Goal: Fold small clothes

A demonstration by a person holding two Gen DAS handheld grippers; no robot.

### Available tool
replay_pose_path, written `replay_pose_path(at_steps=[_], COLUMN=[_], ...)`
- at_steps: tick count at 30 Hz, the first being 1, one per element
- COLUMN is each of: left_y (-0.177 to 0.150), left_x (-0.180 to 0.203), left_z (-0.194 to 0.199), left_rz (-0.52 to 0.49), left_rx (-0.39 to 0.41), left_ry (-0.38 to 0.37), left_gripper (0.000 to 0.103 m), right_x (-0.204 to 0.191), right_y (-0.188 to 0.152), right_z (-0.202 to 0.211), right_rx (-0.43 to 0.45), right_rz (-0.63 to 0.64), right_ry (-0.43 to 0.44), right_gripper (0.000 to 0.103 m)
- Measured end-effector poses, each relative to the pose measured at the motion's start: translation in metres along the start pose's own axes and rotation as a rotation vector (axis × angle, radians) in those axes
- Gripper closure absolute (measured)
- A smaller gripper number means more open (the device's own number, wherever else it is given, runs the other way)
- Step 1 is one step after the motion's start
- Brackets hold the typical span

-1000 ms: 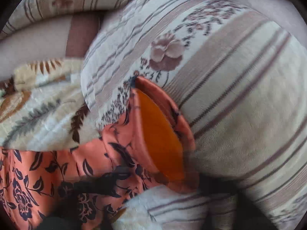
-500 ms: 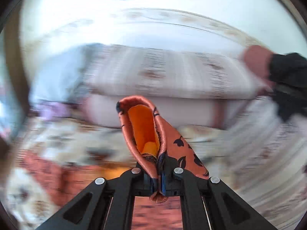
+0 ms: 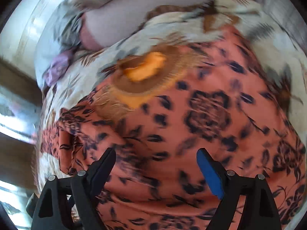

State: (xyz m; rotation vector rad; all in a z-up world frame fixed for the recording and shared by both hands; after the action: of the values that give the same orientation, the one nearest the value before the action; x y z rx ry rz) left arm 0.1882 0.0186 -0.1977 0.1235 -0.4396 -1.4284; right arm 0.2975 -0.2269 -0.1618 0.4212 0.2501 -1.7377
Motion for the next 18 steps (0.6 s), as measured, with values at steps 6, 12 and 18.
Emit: replay_pose_path(at_steps=[6,12,18], left_y=[0.018,0.074,0.132], left_x=[-0.007,0.004,0.023], left_z=[0.02,0.019,-0.011], left_rz=[0.054,0.176,0.255], left_rx=[0.035,-0.095,-0.165], left_ry=[-0.054,-0.098,0.017], left_gripper=[0.0,0.0,0.0], right_x=[0.103,0.139,0.147], right_y=[-0.006,-0.013,-0.008], right_z=[0.047,0.032,0.032], right_rx=[0.119,0.087,0.126], right_rz=[-0.185,-0.28,-0.358], right_ry=[0.188,0.433,0.587], right_gripper=[0.015,0.015,0.015])
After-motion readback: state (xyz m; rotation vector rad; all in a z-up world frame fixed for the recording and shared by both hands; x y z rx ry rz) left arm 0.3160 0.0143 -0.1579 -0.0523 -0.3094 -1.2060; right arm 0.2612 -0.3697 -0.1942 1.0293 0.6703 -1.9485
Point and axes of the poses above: each gripper's, at about its wrist camera, not at the fingertips, and z roughly against the way its jaws point, x to its right, y to its top, the point moved 8 cm from there along -z, roughly the way its jaws point, and after that the axes turned 13 degrees about -x, right-handed, at the moved point
